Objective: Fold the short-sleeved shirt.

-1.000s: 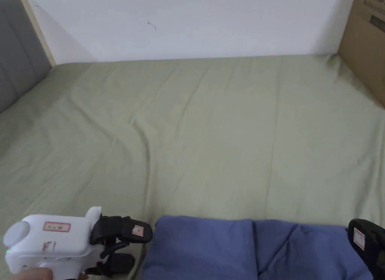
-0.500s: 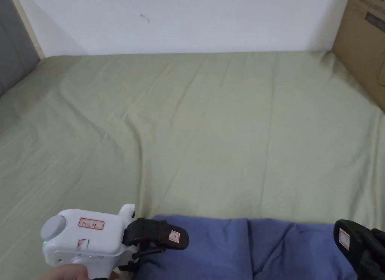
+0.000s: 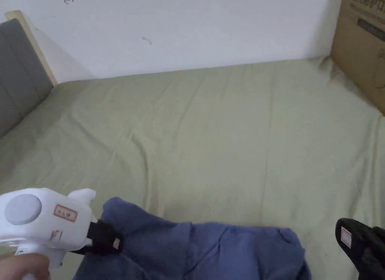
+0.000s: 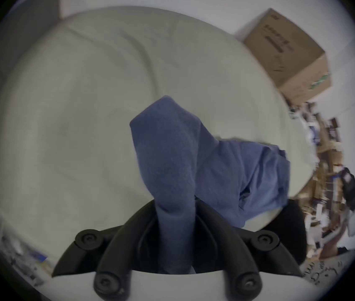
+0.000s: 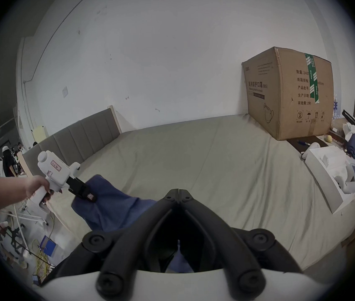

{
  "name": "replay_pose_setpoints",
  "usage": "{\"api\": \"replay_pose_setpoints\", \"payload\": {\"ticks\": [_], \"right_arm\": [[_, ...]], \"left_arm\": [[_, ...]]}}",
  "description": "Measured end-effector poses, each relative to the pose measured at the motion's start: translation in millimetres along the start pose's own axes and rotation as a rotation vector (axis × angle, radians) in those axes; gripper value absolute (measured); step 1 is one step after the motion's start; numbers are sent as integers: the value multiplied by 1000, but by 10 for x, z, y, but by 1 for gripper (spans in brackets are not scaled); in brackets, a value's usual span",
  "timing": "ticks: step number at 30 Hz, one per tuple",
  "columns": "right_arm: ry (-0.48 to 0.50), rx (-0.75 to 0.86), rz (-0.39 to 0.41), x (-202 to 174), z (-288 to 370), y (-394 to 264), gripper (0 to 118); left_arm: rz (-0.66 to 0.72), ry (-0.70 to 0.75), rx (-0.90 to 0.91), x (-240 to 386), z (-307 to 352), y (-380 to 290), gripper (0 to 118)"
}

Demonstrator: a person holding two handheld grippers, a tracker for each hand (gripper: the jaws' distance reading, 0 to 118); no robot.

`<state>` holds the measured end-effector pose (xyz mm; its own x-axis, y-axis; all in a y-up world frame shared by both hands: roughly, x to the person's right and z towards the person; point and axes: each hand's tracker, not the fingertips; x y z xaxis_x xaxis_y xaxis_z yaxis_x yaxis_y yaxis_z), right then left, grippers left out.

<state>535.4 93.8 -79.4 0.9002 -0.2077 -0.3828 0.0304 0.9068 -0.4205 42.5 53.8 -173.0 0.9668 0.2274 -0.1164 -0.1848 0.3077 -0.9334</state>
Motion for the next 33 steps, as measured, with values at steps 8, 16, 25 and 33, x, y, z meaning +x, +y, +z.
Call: {"api": "replay_pose_setpoints", "payload": {"ticks": [8, 16, 25, 33], "right_arm": [[-12, 2, -55, 229, 166, -67, 0], [-88, 7, -91, 521, 420, -82, 0], [-77, -4, -130, 615, 395, -167, 0], [-52, -15, -125, 565, 390, -174, 0]], "left_arm": [[-39, -169, -69, 1090, -262, 115, 8], [-120, -463, -185, 2372, -1057, 84, 115], [20, -500, -88, 1802, -713, 11, 107], [-57, -410, -199, 2383, -1364, -214, 0]]}}
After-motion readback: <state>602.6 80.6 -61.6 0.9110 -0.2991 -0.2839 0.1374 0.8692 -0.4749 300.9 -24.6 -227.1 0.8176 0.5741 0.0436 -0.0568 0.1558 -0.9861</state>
